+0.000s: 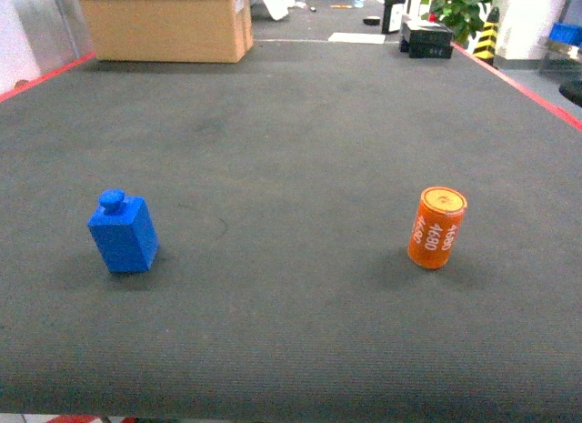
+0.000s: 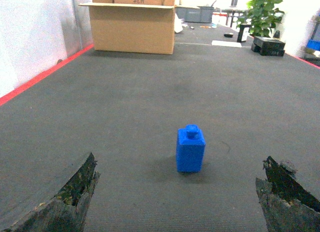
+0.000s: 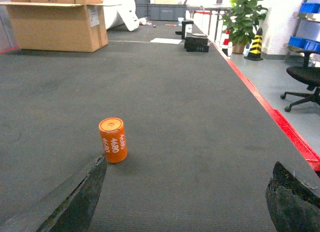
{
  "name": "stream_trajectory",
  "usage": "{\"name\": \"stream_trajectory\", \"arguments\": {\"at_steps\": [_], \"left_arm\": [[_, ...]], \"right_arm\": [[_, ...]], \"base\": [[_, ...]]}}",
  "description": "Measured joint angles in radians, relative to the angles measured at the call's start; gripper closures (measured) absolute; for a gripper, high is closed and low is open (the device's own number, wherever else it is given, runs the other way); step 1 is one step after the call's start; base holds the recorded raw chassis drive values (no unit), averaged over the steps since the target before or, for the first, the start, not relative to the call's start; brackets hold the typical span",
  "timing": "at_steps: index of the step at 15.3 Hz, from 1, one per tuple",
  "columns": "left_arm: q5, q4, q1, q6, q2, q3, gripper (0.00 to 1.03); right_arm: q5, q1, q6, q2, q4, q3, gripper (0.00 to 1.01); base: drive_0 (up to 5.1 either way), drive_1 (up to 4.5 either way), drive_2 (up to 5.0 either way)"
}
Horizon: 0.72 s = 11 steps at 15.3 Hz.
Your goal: Sort blue parts and orange caps into right shelf containers
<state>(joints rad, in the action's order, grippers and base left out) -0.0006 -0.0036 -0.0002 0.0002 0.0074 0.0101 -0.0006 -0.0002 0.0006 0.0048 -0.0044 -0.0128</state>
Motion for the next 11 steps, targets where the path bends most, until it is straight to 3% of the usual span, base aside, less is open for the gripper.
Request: {"name": "stream_trajectory", "arguments": {"at_steps": [11], "left_arm": [[0.0, 0.0, 0.0, 0.0, 0.0, 0.0, 0.05]], "right_arm": [[0.0, 0.0, 0.0, 0.0, 0.0, 0.0, 0.03]], "base": [[0.0, 0.0, 0.0]]}}
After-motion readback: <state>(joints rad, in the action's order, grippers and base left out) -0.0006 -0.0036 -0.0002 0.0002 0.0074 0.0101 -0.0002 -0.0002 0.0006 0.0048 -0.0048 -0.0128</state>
